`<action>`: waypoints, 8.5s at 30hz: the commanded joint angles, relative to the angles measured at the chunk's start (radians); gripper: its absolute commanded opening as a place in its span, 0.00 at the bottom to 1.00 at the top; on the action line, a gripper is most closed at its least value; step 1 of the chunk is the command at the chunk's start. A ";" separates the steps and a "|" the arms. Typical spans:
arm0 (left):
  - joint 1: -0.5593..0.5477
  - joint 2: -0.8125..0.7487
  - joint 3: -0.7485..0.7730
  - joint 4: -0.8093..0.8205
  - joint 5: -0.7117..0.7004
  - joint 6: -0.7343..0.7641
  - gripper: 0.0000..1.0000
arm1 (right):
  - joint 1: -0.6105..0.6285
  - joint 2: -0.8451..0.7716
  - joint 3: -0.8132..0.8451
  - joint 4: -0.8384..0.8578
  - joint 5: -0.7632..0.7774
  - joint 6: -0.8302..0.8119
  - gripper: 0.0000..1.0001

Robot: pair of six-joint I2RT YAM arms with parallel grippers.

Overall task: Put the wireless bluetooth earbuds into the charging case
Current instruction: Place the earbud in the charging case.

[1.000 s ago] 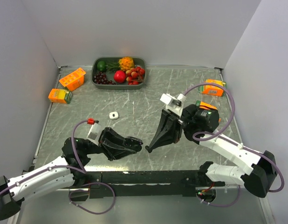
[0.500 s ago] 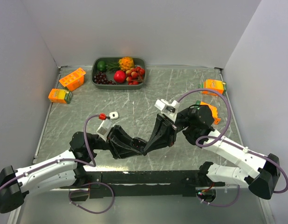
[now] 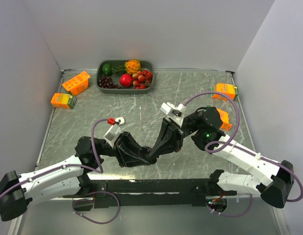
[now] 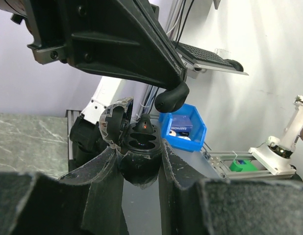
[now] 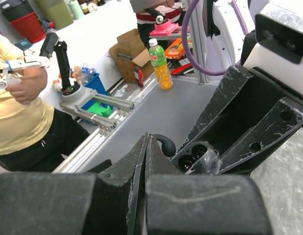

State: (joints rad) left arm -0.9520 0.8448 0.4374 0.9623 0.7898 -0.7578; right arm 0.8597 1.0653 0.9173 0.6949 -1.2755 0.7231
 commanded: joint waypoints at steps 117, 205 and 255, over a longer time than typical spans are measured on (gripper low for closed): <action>-0.064 -0.085 0.144 -0.214 0.028 0.163 0.01 | 0.053 -0.004 0.249 -0.887 0.205 -0.603 0.23; -0.065 -0.153 0.090 -0.596 -0.379 0.291 0.01 | 0.495 0.087 0.629 -1.505 1.280 -0.809 0.31; -0.064 -0.199 0.035 -0.510 -0.354 0.296 0.01 | 0.319 0.010 0.563 -1.419 1.016 -0.667 0.00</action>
State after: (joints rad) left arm -1.0122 0.6624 0.4747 0.3752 0.4217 -0.4606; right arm 1.2377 1.1358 1.4952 -0.8001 -0.1169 -0.0139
